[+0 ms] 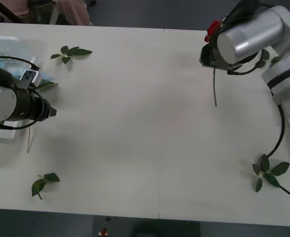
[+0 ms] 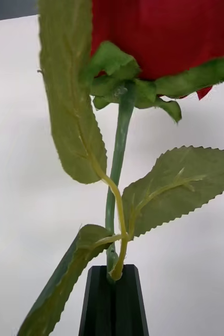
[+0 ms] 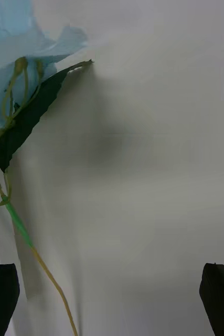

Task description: Put the red flowers into the right box and the blue flowers into the left box

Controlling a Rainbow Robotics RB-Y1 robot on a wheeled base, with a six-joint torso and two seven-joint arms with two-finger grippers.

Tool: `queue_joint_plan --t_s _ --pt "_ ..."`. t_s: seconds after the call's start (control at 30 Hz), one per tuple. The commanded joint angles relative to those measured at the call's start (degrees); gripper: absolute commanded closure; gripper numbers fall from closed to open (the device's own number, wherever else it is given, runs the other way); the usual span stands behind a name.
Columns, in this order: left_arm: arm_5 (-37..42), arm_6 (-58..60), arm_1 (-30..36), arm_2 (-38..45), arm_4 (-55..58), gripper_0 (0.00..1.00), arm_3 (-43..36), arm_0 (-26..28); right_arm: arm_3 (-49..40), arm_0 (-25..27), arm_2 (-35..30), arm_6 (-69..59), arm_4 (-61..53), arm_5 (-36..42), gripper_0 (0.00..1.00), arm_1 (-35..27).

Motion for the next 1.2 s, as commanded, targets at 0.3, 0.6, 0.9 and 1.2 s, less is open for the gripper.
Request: queue_joint_plan --t_s 0.3,0.6,0.9,1.2 --pt "-5.4 -0.8 0.9 1.0 -2.6 0.00 4.7 -2.0 -20.3 13.4 -24.3 11.7 -13.9 18.5 1.00 -16.9" --pt "-9.5 -1.1 0.9 -0.9 -2.6 0.00 8.8 -2.6 -17.4 21.3 -42.6 35.1 -15.4 23.9 1.00 -20.5" --pt "-13.2 -0.9 0.9 -4.5 -2.5 0.00 14.2 -5.2 -8.8 27.1 -48.9 49.3 -14.5 16.9 1.00 -20.5" --pt "-16.6 -1.0 0.9 -7.1 -2.2 0.00 19.2 -7.5 6.4 27.8 -44.0 55.4 -13.2 -0.7 1.00 -20.5"
